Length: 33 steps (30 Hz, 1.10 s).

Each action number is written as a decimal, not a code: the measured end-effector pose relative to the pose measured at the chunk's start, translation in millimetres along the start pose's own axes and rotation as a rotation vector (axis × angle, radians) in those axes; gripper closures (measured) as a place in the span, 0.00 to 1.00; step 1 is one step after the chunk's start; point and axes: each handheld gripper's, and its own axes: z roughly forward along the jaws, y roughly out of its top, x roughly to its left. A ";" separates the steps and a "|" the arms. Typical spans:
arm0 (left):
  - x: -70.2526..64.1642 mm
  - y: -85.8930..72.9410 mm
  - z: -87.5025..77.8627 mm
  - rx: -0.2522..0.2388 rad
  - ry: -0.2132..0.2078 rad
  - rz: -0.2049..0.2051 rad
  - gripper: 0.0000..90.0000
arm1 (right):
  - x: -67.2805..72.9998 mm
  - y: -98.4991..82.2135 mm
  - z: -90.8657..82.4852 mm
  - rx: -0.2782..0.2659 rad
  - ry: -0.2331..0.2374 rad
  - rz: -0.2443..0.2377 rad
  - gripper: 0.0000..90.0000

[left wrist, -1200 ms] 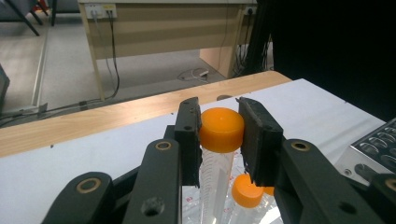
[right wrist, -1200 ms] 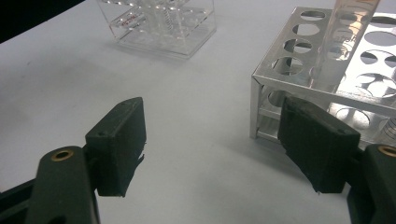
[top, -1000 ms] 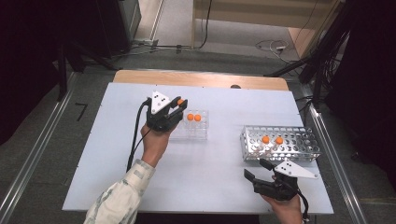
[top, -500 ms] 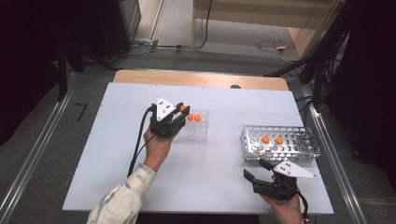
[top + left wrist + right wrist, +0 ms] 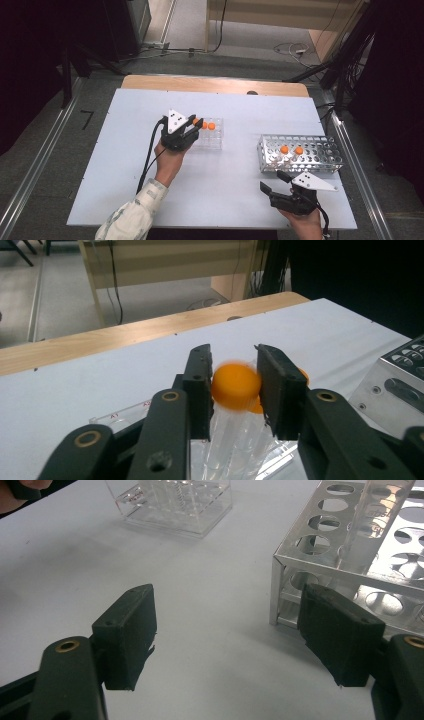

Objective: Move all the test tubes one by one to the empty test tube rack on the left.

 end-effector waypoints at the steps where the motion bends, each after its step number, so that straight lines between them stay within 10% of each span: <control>1: 0.1 0.2 -0.4 0.001 0.001 0.001 0.73 | 0.0 0.0 -0.1 0.000 0.000 0.000 0.25; 17: 1.6 3.1 -17.9 -0.022 -0.047 -0.055 0.59 | 0.5 0.1 -0.4 -0.003 -0.003 0.001 0.25; 33: -8.1 -36.9 -54.0 0.025 -0.058 -0.065 0.30 | -7.6 1.8 -7.3 -0.036 -0.077 0.010 0.27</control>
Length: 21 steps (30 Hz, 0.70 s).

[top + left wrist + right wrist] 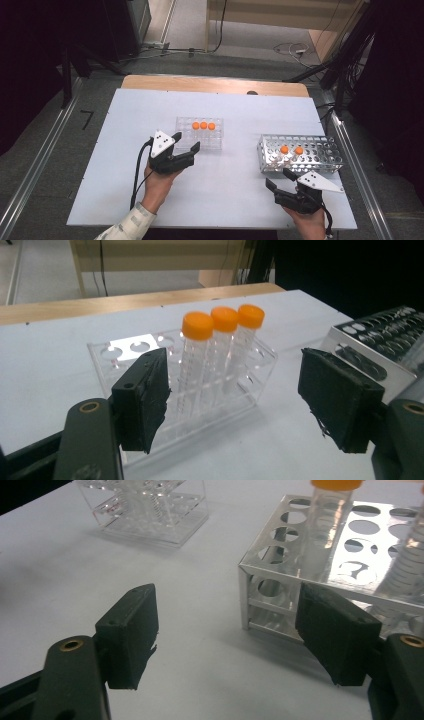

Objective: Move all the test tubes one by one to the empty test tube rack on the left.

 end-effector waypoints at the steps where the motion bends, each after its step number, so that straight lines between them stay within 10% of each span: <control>1: -0.4 -2.0 -1.5 0.005 -0.005 0.003 0.29 | -1.4 0.3 -1.0 -0.004 -0.010 -0.002 0.27; 21: -5.1 -19.6 -11.0 0.035 -0.002 0.017 0.22 | -40.3 9.9 -4.0 -0.092 -0.281 0.004 0.51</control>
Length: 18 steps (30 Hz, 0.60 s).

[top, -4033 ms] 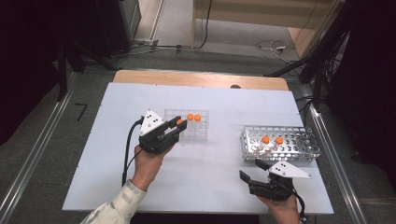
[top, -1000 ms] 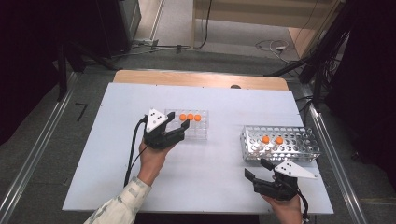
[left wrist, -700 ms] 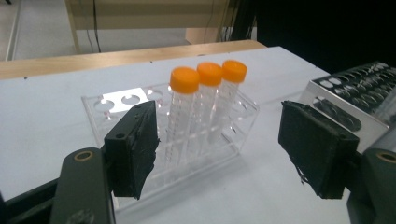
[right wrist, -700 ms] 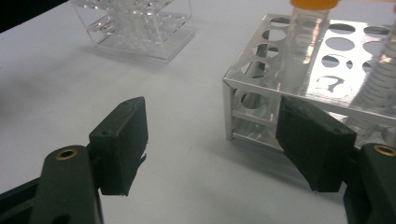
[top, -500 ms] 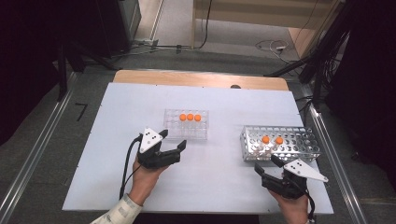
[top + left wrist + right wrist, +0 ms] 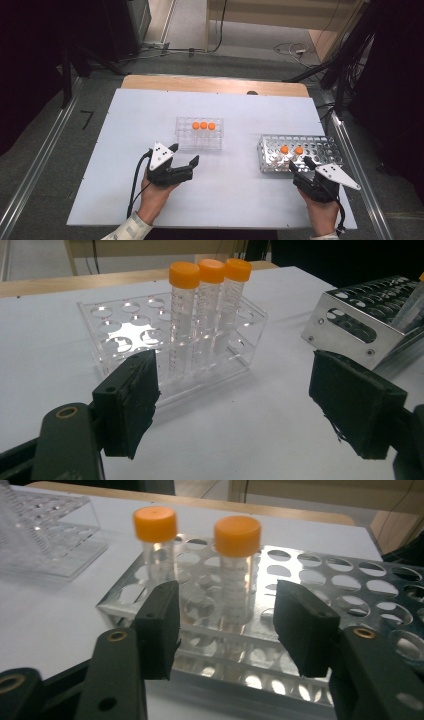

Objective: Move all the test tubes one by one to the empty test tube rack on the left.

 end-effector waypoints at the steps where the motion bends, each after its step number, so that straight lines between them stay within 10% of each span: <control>1: -0.1 -0.1 0.3 0.001 0.002 -0.001 0.22 | -1.6 0.4 2.2 -0.002 -0.003 0.002 0.52; 18: 1.3 -1.3 0.6 0.006 0.003 -0.005 0.21 | -4.9 0.9 20.2 0.005 -0.007 -0.009 0.69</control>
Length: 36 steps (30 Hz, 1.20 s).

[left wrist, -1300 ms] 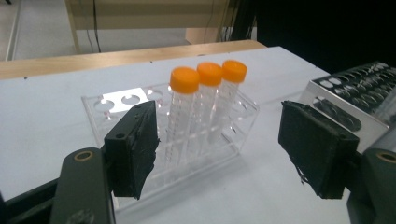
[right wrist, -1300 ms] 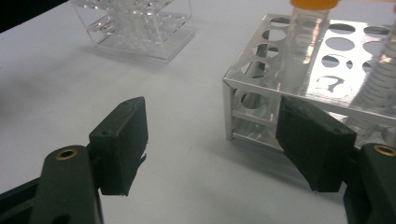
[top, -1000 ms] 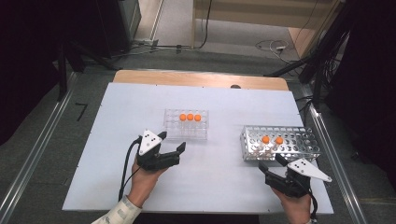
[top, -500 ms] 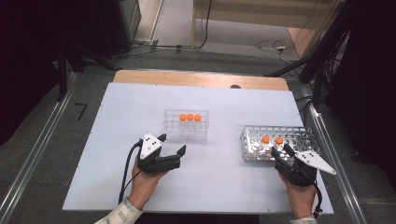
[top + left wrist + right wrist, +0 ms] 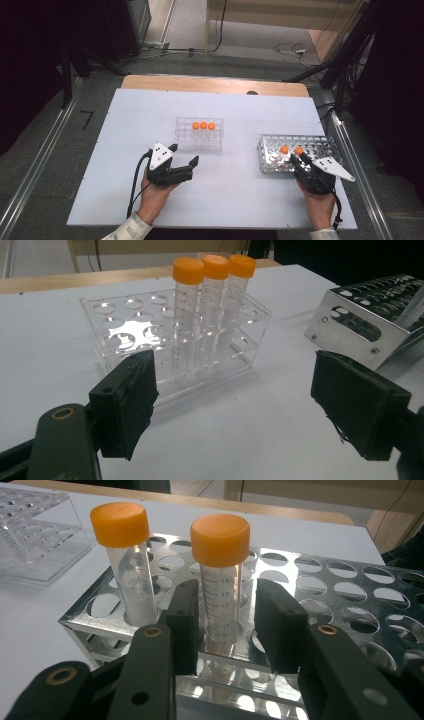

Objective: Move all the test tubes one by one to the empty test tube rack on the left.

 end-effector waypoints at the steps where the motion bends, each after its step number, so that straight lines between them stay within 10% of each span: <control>1: -0.1 -0.1 0.1 0.000 -0.001 -0.001 0.21 | 0.3 0.1 0.4 0.001 0.000 0.000 0.70; 12: -0.5 0.3 -0.6 -0.001 -0.002 -0.003 0.21 | -0.1 4.8 -2.3 -0.025 -0.001 -0.006 0.79; 23: 0.4 1.8 -3.0 -0.011 0.001 -0.006 0.21 | -0.7 31.7 -41.2 -0.157 0.026 0.027 0.80; 36: -3.3 3.9 -4.6 -0.019 -0.016 -0.004 0.21 | 27.0 22.4 -54.8 -0.105 0.144 -0.019 0.80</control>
